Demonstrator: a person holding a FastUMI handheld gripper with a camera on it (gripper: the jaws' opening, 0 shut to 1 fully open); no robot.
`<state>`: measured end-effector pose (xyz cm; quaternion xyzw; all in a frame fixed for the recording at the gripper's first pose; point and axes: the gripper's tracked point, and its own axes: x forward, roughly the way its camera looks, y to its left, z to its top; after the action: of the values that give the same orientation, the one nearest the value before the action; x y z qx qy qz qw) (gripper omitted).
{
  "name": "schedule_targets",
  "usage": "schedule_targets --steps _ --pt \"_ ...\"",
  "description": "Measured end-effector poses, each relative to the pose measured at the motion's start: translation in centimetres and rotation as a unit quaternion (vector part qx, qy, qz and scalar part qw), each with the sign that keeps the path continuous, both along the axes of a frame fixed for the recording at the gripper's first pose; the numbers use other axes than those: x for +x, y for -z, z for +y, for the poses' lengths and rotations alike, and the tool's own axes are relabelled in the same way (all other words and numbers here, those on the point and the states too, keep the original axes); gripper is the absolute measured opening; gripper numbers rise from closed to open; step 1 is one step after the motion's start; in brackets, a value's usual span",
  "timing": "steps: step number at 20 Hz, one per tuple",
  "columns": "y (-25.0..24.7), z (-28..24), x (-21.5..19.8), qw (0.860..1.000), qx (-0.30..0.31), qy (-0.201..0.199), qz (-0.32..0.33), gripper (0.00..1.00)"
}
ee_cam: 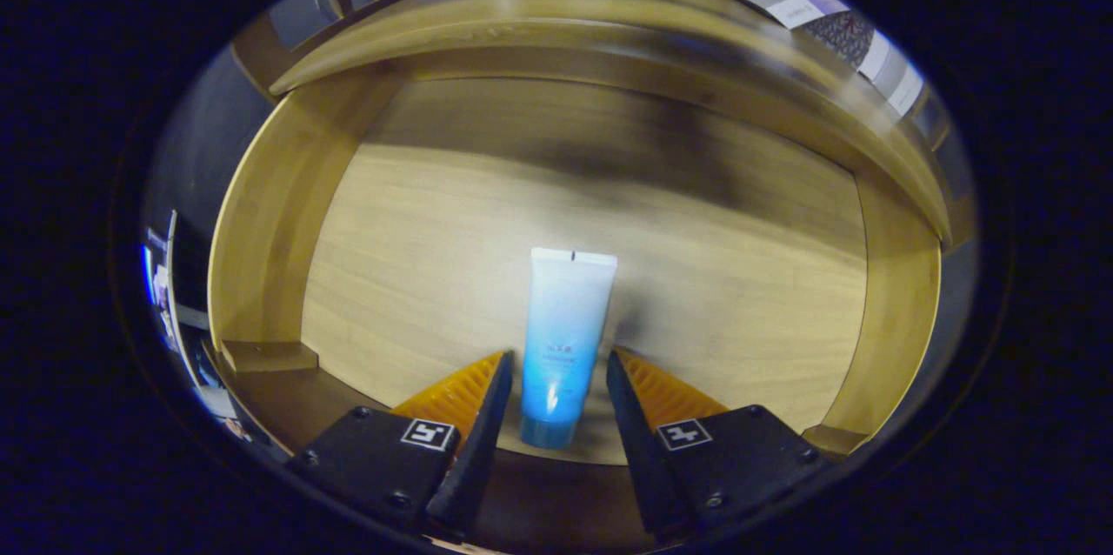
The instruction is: Pull open the drawer, take out the items inside it, and place them on the countertop above the cabinet.
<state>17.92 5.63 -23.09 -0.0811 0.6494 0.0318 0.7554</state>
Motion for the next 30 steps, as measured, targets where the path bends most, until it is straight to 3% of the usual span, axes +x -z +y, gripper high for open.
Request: schedule_targets --steps 5,13,23,30 --pt "0.4 0.1 -0.3 1.0 -0.004 0.014 0.002 0.53" --pt "-1.8 0.1 0.8 0.999 0.01 0.017 -0.041 0.4" --pt "-9.6 0.8 1.5 0.994 0.028 -0.002 -0.104 0.4" --pt "-14.2 0.4 4.1 0.987 0.026 0.001 -0.155 0.4"
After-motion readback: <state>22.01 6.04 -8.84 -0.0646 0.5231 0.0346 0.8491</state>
